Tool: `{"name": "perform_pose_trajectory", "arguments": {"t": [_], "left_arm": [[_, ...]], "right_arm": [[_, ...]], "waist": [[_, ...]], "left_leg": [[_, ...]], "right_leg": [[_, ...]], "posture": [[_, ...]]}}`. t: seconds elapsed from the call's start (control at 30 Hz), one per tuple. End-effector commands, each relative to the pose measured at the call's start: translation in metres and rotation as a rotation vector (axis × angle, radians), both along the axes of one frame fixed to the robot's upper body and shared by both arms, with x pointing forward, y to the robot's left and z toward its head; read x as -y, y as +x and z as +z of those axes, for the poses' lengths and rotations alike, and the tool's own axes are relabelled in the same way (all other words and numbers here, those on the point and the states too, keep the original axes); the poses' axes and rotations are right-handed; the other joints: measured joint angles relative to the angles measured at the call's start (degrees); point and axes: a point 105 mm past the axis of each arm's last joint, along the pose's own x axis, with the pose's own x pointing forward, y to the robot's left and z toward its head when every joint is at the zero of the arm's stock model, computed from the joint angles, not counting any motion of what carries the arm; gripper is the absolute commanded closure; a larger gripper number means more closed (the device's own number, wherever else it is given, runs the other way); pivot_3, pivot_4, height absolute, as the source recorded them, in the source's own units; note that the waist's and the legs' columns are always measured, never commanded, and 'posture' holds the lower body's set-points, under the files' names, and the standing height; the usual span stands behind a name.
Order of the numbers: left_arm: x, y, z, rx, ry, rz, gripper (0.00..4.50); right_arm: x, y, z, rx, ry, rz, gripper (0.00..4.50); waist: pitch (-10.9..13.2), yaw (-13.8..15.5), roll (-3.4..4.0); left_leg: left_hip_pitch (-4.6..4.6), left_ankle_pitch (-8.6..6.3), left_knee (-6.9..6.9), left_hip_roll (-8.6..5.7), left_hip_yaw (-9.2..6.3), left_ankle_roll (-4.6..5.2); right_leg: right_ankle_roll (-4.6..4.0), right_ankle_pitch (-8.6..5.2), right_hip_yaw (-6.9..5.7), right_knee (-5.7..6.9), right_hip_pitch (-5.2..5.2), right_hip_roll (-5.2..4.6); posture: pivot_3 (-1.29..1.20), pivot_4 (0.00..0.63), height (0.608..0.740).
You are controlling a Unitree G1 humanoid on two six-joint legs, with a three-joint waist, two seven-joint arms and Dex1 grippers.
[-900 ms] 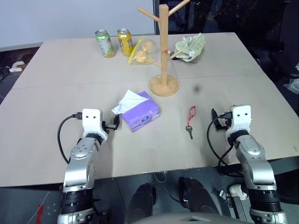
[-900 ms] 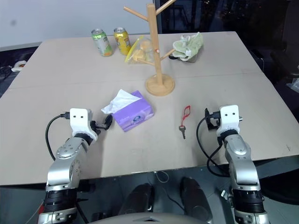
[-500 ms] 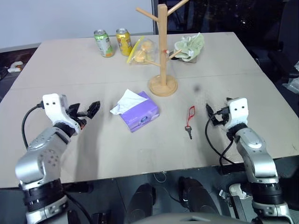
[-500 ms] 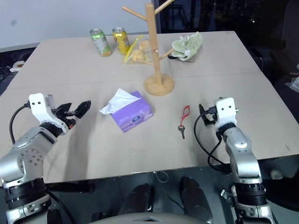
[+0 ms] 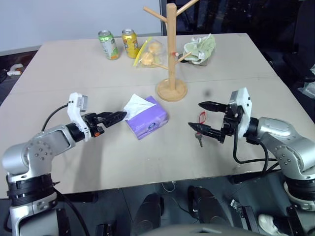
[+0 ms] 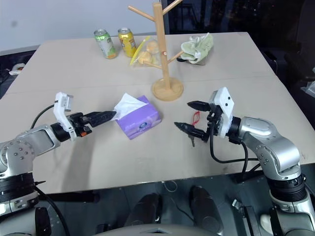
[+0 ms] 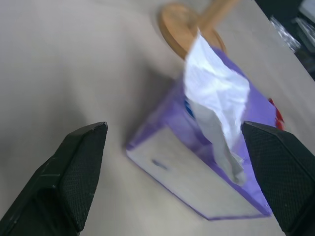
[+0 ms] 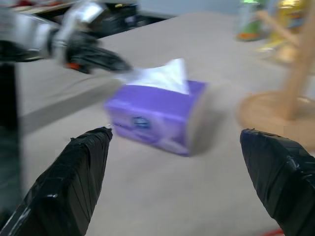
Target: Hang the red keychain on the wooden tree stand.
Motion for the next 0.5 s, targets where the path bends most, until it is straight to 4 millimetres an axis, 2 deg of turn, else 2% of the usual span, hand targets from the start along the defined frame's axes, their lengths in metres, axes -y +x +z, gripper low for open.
{"name": "perform_pose_trajectory", "arguments": {"t": [0.03, 0.17, 0.3, 0.5], "left_arm": [[0.003, 0.005, 0.003, 0.016, 0.009, -0.031, 0.02], [0.0, 0.01, -0.009, 0.007, 0.072, -0.021, 0.02], [-0.002, 0.01, -0.008, 0.019, 0.03, -0.027, 0.02], [0.004, 0.004, -0.009, 0.014, 0.006, -0.074, 2.66]], "right_arm": [[-0.01, -0.013, 0.014, 0.037, 0.001, 0.079, 0.0], [-0.012, -0.01, 0.017, 0.059, 0.001, 0.057, 0.0], [-0.011, -0.009, 0.017, 0.058, 0.006, 0.038, 0.0], [-0.007, -0.006, 0.018, 0.062, 0.007, 0.014, 0.0]], "waist": [[0.0, 0.0, 0.0], [0.0, 0.0, 0.0], [0.0, 0.0, 0.0], [0.0, 0.1, 0.0]], "left_leg": [[0.0, 0.0, 0.0, 0.0, 0.0, 0.0], [0.0, 0.0, 0.0, 0.0, 0.01, 0.0], [-0.06, 0.0, 0.0, 0.0, 0.0, 0.0], [-0.09, 0.0, -0.01, -0.02, 0.0, 0.0]], "right_leg": [[0.0, 0.0, 0.0, 0.0, 0.0, 0.0], [0.0, 0.0, 0.0, -0.01, 0.0, -0.01], [0.0, 0.01, -0.01, -0.06, -0.03, -0.03], [0.02, 0.01, -0.02, -0.13, -0.02, -0.07]], "posture": [[0.0, 0.15, 0.74], [0.0, 0.15, 0.74], [0.0, 0.15, 0.74], [0.0, 0.15, 0.74]]}}
